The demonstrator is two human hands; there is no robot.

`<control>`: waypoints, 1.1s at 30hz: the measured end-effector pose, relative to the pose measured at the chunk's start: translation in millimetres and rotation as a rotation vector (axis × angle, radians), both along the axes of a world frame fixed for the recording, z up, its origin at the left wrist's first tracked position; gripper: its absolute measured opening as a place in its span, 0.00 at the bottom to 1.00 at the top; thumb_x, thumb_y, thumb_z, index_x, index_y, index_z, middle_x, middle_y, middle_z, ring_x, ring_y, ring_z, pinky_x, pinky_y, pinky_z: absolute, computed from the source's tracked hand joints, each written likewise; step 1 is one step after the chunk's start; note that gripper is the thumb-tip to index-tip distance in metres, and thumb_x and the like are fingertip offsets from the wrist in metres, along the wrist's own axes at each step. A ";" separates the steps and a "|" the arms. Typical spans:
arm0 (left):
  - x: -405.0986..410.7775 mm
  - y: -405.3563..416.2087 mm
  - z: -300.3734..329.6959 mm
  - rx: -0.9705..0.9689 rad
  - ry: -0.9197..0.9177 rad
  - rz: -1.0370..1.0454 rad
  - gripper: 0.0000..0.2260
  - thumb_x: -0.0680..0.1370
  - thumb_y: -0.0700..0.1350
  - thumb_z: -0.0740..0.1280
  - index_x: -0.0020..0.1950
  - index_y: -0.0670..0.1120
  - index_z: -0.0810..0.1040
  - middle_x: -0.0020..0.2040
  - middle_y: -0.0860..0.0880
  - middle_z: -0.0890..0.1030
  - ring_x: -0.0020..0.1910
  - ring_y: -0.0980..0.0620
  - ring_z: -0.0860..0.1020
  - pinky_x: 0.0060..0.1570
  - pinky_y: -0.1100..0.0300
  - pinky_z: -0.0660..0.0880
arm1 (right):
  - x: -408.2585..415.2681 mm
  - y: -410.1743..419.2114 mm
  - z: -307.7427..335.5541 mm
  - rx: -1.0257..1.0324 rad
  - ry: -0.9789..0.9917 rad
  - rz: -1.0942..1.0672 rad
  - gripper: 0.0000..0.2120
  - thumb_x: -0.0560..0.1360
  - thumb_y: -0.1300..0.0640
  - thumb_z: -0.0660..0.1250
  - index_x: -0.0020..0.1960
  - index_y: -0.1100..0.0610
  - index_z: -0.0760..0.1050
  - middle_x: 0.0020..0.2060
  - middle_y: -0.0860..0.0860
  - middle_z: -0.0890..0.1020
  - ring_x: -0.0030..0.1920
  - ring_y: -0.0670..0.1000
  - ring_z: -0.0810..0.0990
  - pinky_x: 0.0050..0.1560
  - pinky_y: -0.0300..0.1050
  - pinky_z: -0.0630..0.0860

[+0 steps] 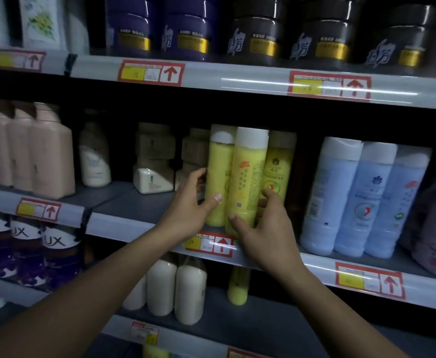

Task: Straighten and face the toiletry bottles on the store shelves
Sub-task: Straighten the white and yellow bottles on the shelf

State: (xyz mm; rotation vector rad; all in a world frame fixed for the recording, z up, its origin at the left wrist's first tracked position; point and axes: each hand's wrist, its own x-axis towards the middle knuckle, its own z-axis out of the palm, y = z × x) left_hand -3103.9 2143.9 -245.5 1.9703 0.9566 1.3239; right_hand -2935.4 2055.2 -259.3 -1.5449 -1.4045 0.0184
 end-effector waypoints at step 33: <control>-25.4 -80.9 -30.9 0.208 -0.411 0.064 0.30 0.59 0.58 0.86 0.54 0.45 0.86 0.49 0.55 0.88 0.54 0.57 0.85 0.53 0.63 0.82 | -0.7 -72.9 -32.8 0.499 -0.173 0.116 0.21 0.73 0.46 0.77 0.58 0.55 0.75 0.50 0.48 0.76 0.53 0.44 0.77 0.50 0.35 0.74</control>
